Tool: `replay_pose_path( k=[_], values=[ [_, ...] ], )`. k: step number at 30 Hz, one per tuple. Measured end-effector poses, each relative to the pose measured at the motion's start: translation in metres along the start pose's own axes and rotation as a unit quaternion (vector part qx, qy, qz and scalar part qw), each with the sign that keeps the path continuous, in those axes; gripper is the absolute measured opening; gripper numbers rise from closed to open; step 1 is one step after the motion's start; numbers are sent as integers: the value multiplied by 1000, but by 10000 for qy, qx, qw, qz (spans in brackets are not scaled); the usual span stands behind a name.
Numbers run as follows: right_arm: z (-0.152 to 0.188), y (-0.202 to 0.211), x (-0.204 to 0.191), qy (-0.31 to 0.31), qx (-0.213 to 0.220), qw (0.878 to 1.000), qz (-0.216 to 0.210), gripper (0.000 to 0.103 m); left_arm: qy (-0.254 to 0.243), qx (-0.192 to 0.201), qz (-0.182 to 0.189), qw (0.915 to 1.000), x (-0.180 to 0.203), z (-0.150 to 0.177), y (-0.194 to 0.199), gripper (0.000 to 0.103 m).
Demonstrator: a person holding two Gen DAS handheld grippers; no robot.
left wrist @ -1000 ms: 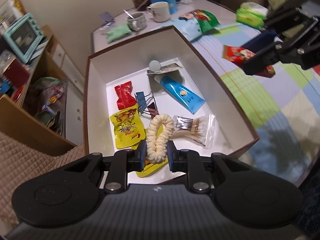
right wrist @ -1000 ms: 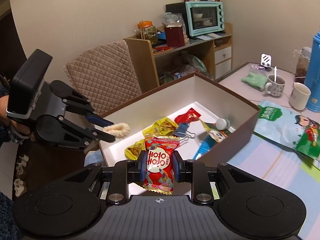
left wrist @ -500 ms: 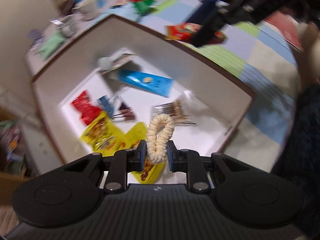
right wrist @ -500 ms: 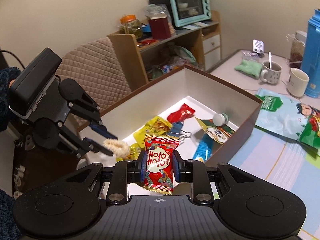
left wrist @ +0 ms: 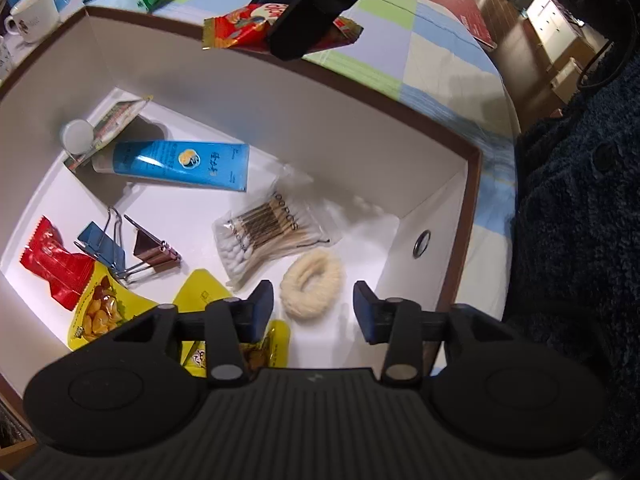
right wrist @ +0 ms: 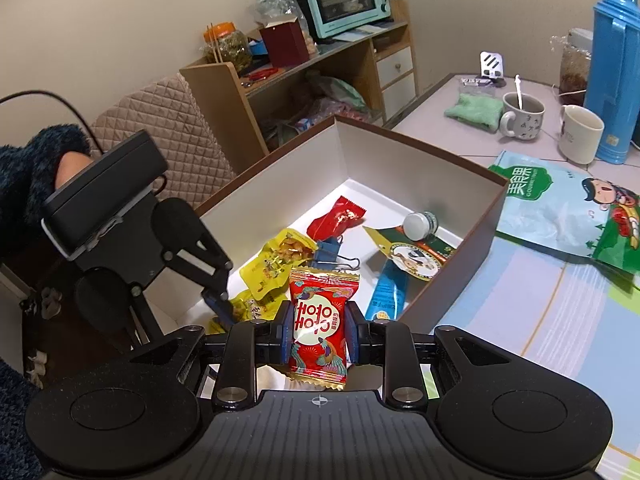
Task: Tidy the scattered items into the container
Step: 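Open the left gripper to drop the ring snack while the right lowers and releases the red candy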
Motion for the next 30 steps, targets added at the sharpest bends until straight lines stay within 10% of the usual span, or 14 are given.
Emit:
replay_pose_path(
  k=[12,25,26,28,30],
  values=[
    [5,-36,-24,570,-631,9954,-440,25,-1,-159,-492,9987,-1,19,21,48],
    [34,-91,-53,1567,-2172,9586,-966,26,140,-185,-924,9955,-2,25,32,54],
    [36,-93,-53,1539,-2264,9565,-1010,28,149,-212,-944,9952,-2,25,32,55],
    [38,-95,-53,1497,-2327,9553,-1042,70,152,-262,-1010,9944,-2,27,32,59],
    [39,-93,-58,1598,-2305,9538,-1075,76,178,-311,-1067,9936,-2,29,31,60]
  ],
)
Point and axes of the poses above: each gripper's, at about its wrist camera, not at the fingertips, and y roughly against the way its jaws point, x to its right, z to its underside, the point moved 4 cm from there along -y, roughly the way its jaws point, and after that the axes turned 1 degree about y, right-handed, at the moved point
